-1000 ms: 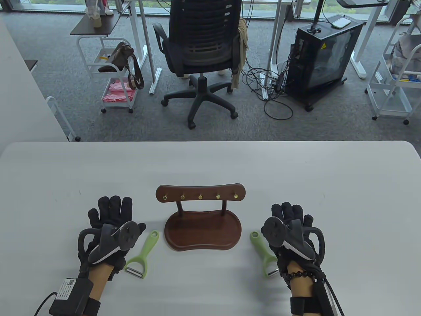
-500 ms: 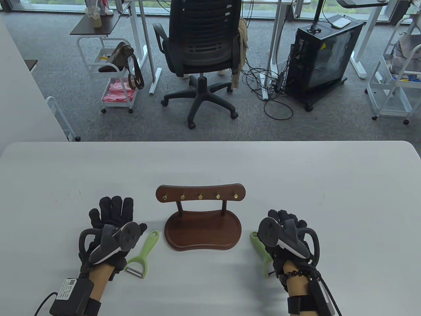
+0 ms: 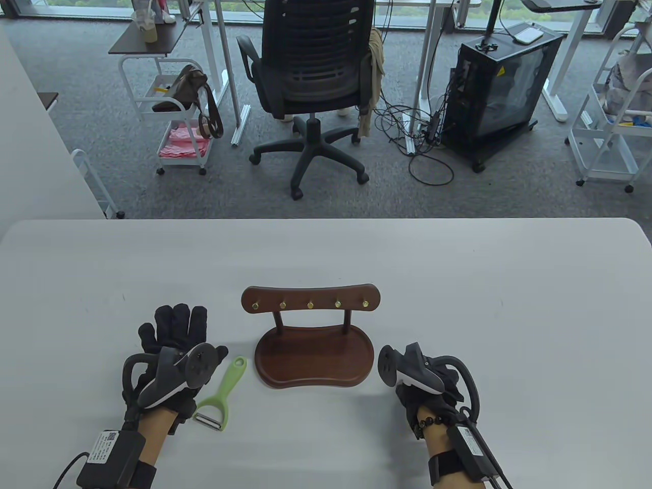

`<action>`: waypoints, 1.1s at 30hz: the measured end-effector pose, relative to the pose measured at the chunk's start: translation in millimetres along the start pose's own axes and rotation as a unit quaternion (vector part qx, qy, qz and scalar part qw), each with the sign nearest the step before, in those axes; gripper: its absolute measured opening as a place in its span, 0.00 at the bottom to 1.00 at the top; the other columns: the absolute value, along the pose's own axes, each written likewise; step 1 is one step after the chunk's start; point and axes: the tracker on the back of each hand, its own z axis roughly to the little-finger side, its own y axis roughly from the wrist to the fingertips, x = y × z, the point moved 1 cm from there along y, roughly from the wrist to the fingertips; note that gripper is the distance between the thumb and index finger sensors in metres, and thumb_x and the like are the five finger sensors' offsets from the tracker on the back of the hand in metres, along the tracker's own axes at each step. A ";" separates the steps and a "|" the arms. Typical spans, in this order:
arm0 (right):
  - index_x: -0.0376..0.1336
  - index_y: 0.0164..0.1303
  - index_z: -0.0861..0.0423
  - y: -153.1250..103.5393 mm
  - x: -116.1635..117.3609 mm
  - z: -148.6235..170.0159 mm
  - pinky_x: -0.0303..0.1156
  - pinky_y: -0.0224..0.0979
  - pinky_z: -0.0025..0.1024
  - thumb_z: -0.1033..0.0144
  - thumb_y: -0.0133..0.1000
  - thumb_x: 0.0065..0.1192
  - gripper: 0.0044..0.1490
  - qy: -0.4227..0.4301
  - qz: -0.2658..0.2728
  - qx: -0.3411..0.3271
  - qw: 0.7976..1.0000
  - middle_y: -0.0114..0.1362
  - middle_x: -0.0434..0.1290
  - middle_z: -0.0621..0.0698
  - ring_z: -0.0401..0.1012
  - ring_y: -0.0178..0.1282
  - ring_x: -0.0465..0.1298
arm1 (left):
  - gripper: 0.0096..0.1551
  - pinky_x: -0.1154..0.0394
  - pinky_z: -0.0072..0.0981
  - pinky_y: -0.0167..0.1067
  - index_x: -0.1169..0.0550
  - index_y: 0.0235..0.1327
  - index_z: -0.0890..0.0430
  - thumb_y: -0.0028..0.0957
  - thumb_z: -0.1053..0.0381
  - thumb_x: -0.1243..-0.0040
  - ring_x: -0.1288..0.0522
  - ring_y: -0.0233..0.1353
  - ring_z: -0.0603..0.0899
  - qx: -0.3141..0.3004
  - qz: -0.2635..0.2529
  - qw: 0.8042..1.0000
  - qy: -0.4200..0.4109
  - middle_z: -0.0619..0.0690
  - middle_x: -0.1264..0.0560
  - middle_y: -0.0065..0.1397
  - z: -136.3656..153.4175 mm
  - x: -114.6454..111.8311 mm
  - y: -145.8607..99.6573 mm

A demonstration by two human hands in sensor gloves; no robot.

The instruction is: Hook vegetable scraper onto key rack

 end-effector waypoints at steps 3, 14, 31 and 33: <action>0.58 0.76 0.71 0.6 1.1 -1.8 0.72 0.70 0.66 0.54 0.58 0.64 0.45 -0.001 0.005 0.000 1.000 0.69 0.72 0.63 0.59 0.66 0.77 | 0.52 0.50 0.84 0.68 0.47 0.86 0.61 0.59 0.31 0.54 0.50 0.82 0.82 0.000 0.000 1.000 -0.001 0.73 0.49 0.85 0.0 -0.1 0.0; 0.59 0.75 0.72 2.4 6.4 -12.5 0.72 0.69 0.65 0.57 0.59 0.62 0.43 -0.041 0.004 0.001 0.999 0.66 0.73 0.61 0.57 0.64 0.78 | 0.51 0.50 0.84 0.68 0.47 0.85 0.62 0.59 0.31 0.54 0.50 0.82 0.82 -0.002 -0.002 1.000 0.001 0.73 0.49 0.85 -0.8 0.4 0.1; 0.61 0.73 0.75 3.4 4.1 -10.8 0.76 0.67 0.65 0.58 0.58 0.63 0.43 -0.037 0.018 -0.005 0.999 0.63 0.76 0.61 0.54 0.57 0.82 | 0.51 0.50 0.84 0.68 0.47 0.85 0.62 0.59 0.31 0.54 0.49 0.82 0.82 0.000 0.000 1.000 0.001 0.72 0.48 0.85 -1.9 0.5 -0.3; 0.61 0.73 0.75 2.8 1.8 -8.8 0.76 0.67 0.64 0.58 0.58 0.63 0.43 -0.027 0.025 -0.004 0.999 0.62 0.76 0.61 0.54 0.57 0.82 | 0.51 0.50 0.84 0.68 0.47 0.85 0.62 0.59 0.31 0.54 0.49 0.82 0.82 0.001 -0.001 1.000 0.001 0.73 0.48 0.85 -1.6 0.5 -0.2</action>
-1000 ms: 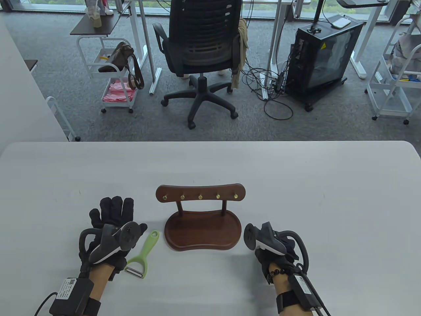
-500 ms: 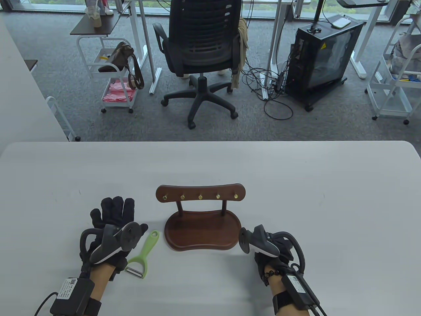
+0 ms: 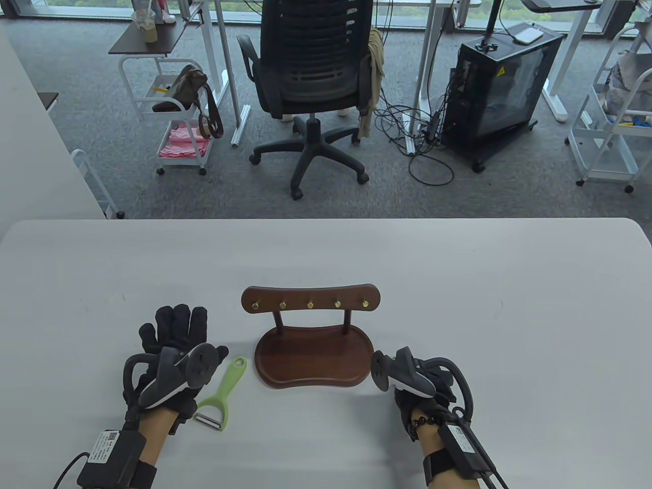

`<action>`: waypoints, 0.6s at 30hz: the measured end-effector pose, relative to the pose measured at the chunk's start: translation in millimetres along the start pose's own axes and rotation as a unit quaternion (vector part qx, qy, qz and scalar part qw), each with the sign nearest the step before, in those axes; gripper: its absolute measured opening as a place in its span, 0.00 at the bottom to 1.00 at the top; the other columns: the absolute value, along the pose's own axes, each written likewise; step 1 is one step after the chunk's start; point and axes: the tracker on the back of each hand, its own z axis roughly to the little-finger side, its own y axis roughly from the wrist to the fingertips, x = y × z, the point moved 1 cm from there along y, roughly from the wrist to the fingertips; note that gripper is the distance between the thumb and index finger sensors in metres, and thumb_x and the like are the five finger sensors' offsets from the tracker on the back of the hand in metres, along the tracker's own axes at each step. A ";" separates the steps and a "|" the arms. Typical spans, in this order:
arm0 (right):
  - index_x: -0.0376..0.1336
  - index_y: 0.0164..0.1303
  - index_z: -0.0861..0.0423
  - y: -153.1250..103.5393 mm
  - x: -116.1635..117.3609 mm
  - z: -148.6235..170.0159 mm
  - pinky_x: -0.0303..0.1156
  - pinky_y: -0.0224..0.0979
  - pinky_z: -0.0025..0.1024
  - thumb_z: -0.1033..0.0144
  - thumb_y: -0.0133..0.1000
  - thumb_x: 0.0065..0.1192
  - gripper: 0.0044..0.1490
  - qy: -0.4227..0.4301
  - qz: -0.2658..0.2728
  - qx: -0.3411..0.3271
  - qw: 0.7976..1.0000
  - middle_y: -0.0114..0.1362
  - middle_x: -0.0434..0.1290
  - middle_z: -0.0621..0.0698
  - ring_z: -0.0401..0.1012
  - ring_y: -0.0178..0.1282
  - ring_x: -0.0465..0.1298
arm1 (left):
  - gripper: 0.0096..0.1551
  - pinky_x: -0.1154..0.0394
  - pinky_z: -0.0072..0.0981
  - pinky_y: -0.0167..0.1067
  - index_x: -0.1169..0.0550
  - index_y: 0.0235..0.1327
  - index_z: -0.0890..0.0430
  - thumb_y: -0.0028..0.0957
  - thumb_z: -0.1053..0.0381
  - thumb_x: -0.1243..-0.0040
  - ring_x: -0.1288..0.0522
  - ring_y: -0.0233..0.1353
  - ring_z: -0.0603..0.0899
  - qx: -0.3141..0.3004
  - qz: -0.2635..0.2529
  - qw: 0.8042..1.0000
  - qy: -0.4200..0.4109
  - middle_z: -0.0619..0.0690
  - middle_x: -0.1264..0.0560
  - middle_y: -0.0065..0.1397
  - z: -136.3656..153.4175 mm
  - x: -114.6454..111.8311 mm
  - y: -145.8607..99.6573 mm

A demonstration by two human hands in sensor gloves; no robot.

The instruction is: Hook vegetable scraper onto key rack

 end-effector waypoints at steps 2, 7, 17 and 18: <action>0.61 0.73 0.75 -0.9 -3.2 2.3 0.76 0.67 0.64 0.58 0.58 0.63 0.43 0.009 0.009 0.003 1.000 0.62 0.76 0.61 0.54 0.57 0.82 | 0.51 0.50 0.84 0.68 0.47 0.85 0.62 0.59 0.32 0.54 0.49 0.82 0.82 0.000 0.000 1.000 0.000 0.73 0.48 0.85 0.1 0.1 0.1; 0.61 0.73 0.75 -6.6 -17.0 11.7 0.77 0.66 0.64 0.57 0.57 0.63 0.44 0.038 0.049 0.010 0.998 0.62 0.77 0.61 0.54 0.56 0.82 | 0.51 0.50 0.84 0.68 0.47 0.85 0.62 0.59 0.31 0.54 0.49 0.82 0.82 0.001 -0.003 1.000 -0.001 0.73 0.48 0.85 0.8 0.3 0.4; 0.61 0.73 0.75 -27.0 -49.8 24.7 0.77 0.65 0.64 0.57 0.57 0.64 0.44 0.094 0.145 0.012 0.985 0.61 0.77 0.61 0.54 0.55 0.82 | 0.51 0.50 0.84 0.68 0.46 0.85 0.62 0.59 0.32 0.54 0.49 0.82 0.82 0.002 -0.005 1.000 -0.004 0.73 0.48 0.85 1.6 0.9 -0.3; 0.61 0.73 0.75 -29.7 -53.3 26.1 0.77 0.65 0.64 0.57 0.57 0.64 0.44 0.100 0.156 0.011 0.983 0.61 0.77 0.61 0.54 0.55 0.82 | 0.51 0.50 0.84 0.68 0.46 0.85 0.62 0.59 0.32 0.54 0.49 0.82 0.82 0.002 -0.005 1.000 -0.003 0.73 0.48 0.85 1.6 0.7 -0.2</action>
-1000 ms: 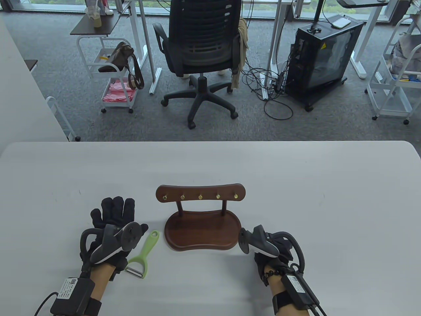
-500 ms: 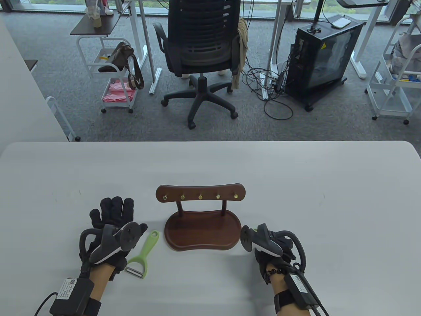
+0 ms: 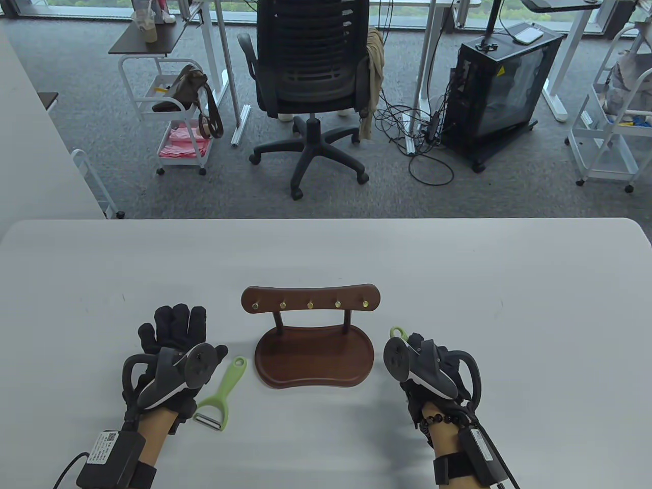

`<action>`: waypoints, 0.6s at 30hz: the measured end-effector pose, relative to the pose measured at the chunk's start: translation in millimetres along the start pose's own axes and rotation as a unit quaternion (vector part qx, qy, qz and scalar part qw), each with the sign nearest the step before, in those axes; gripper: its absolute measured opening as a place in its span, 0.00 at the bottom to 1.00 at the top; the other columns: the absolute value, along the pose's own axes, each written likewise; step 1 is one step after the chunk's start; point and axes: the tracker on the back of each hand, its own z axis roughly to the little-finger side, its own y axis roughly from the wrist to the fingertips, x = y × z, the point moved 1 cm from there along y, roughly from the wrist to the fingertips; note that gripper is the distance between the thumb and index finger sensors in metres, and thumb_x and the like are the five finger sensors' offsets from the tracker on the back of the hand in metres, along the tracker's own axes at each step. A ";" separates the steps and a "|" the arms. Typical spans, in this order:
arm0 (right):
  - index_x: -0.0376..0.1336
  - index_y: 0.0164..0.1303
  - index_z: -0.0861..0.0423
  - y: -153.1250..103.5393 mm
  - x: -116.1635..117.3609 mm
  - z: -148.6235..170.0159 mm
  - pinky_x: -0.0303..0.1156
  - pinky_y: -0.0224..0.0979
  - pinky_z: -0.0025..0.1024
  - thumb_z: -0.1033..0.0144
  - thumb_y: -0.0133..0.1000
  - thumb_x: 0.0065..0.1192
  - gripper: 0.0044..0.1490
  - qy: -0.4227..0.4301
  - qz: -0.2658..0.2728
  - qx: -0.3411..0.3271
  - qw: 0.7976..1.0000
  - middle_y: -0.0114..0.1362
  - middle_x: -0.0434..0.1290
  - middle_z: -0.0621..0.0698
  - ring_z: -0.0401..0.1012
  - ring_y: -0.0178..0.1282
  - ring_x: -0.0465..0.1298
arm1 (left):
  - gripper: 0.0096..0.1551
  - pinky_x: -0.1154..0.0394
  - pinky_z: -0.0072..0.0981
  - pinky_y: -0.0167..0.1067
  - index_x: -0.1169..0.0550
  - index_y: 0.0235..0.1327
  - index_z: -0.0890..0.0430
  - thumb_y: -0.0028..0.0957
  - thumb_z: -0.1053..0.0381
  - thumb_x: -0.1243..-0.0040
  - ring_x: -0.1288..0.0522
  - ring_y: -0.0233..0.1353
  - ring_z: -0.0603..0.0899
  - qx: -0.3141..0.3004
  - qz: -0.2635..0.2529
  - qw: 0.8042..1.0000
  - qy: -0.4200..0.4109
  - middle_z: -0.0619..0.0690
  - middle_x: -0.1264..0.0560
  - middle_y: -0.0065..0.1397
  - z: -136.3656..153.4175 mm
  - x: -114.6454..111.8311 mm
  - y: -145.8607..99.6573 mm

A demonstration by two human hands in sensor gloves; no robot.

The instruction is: Hook vegetable scraper onto key rack

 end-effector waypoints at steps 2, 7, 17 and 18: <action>0.61 0.73 0.75 -2.8 -8.2 0.9 0.77 0.65 0.64 0.57 0.57 0.64 0.44 0.009 0.023 -0.002 1.000 0.61 0.77 0.61 0.54 0.54 0.82 | 0.51 0.50 0.84 0.68 0.46 0.85 0.62 0.59 0.31 0.54 0.49 0.82 0.82 0.000 0.000 1.000 0.001 0.72 0.48 0.85 -0.1 0.2 0.1; 0.61 0.72 0.76 -10.9 -27.1 -0.6 0.78 0.64 0.64 0.57 0.57 0.64 0.44 0.032 0.074 -0.007 0.997 0.60 0.77 0.61 0.54 0.54 0.83 | 0.51 0.50 0.84 0.68 0.46 0.85 0.62 0.59 0.32 0.54 0.49 0.82 0.82 0.000 -0.001 1.000 0.001 0.73 0.48 0.85 0.1 0.7 0.3; 0.63 0.70 0.75 -29.5 -67.5 -12.0 0.80 0.62 0.62 0.54 0.56 0.66 0.44 0.072 0.197 -0.018 0.978 0.58 0.78 0.60 0.51 0.51 0.84 | 0.51 0.50 0.84 0.68 0.46 0.85 0.62 0.59 0.32 0.54 0.49 0.82 0.82 0.003 -0.008 1.000 -0.002 0.73 0.48 0.85 1.1 1.5 0.8; 0.63 0.70 0.75 -31.0 -71.5 -15.1 0.80 0.62 0.62 0.54 0.56 0.66 0.44 0.077 0.208 -0.022 0.975 0.58 0.78 0.60 0.51 0.51 0.84 | 0.51 0.50 0.84 0.68 0.46 0.85 0.62 0.59 0.32 0.54 0.49 0.82 0.82 0.004 -0.008 1.000 -0.003 0.73 0.48 0.85 1.0 1.3 0.9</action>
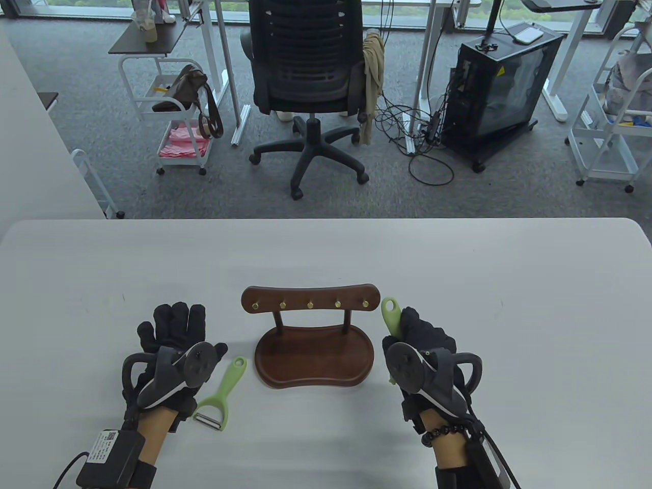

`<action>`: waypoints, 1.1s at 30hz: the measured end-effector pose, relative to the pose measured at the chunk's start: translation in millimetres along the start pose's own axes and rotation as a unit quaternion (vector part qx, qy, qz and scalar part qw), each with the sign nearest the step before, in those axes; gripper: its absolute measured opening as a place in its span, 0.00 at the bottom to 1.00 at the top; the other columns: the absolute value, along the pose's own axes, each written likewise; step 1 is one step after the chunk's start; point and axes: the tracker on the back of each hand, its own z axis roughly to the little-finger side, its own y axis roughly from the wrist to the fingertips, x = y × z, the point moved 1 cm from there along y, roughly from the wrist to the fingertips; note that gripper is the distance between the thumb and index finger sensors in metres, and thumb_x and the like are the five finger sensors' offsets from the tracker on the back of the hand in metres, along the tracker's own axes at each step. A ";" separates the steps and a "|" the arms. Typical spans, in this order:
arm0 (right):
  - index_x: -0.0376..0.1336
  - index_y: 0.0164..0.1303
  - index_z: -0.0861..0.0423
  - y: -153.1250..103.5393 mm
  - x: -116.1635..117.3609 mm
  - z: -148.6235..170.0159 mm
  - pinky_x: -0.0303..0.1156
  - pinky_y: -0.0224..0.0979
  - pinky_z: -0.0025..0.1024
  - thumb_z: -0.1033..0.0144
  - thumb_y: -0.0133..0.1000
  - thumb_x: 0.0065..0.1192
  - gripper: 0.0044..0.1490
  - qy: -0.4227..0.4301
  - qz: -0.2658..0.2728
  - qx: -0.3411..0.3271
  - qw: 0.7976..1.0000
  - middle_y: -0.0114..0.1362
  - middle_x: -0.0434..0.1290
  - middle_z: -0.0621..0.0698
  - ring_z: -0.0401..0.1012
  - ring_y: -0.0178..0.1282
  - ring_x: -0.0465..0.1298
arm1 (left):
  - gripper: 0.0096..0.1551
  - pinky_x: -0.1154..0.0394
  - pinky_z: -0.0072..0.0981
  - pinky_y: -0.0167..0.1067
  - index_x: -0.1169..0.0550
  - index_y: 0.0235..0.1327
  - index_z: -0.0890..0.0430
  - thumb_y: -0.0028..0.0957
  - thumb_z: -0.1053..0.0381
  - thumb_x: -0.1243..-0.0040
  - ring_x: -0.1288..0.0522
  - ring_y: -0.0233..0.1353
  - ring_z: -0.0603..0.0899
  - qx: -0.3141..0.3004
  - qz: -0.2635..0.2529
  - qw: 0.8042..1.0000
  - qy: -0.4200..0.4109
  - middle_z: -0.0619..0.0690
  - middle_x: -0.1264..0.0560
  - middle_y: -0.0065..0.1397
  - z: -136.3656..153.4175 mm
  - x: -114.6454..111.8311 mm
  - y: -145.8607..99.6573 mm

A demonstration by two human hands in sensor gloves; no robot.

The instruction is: Hook vegetable scraper onto key rack

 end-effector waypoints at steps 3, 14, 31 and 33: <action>0.64 0.70 0.75 1.6 -6.0 -12.0 0.80 0.62 0.61 0.53 0.56 0.66 0.44 -0.002 0.014 -0.014 1.000 0.58 0.78 0.59 0.50 0.51 0.84 | 0.51 0.50 0.84 0.68 0.46 0.85 0.62 0.59 0.32 0.54 0.49 0.82 0.82 0.000 0.000 1.000 0.001 0.72 0.48 0.85 -0.2 0.3 0.4; 0.65 0.68 0.74 10.2 5.0 -32.2 0.81 0.61 0.60 0.52 0.55 0.69 0.44 -0.044 -0.006 -0.029 0.999 0.56 0.79 0.58 0.50 0.49 0.85 | 0.51 0.50 0.84 0.68 0.46 0.85 0.62 0.59 0.32 0.54 0.49 0.82 0.82 0.001 -0.004 1.000 -0.004 0.73 0.48 0.85 0.5 1.3 0.9; 0.65 0.67 0.74 19.3 35.1 -30.2 0.82 0.60 0.59 0.52 0.54 0.69 0.45 -0.078 -0.037 -0.018 0.996 0.56 0.79 0.58 0.49 0.48 0.85 | 0.51 0.50 0.84 0.68 0.46 0.85 0.63 0.59 0.32 0.54 0.48 0.82 0.82 0.001 -0.004 1.000 -0.004 0.73 0.48 0.85 0.1 1.7 1.3; 0.65 0.67 0.74 19.3 38.1 -30.1 0.82 0.60 0.59 0.52 0.54 0.69 0.45 -0.080 -0.036 -0.017 0.996 0.56 0.80 0.58 0.49 0.49 0.85 | 0.51 0.50 0.84 0.68 0.46 0.85 0.63 0.59 0.32 0.54 0.48 0.82 0.82 0.001 -0.003 1.000 -0.004 0.73 0.47 0.85 0.1 1.7 1.4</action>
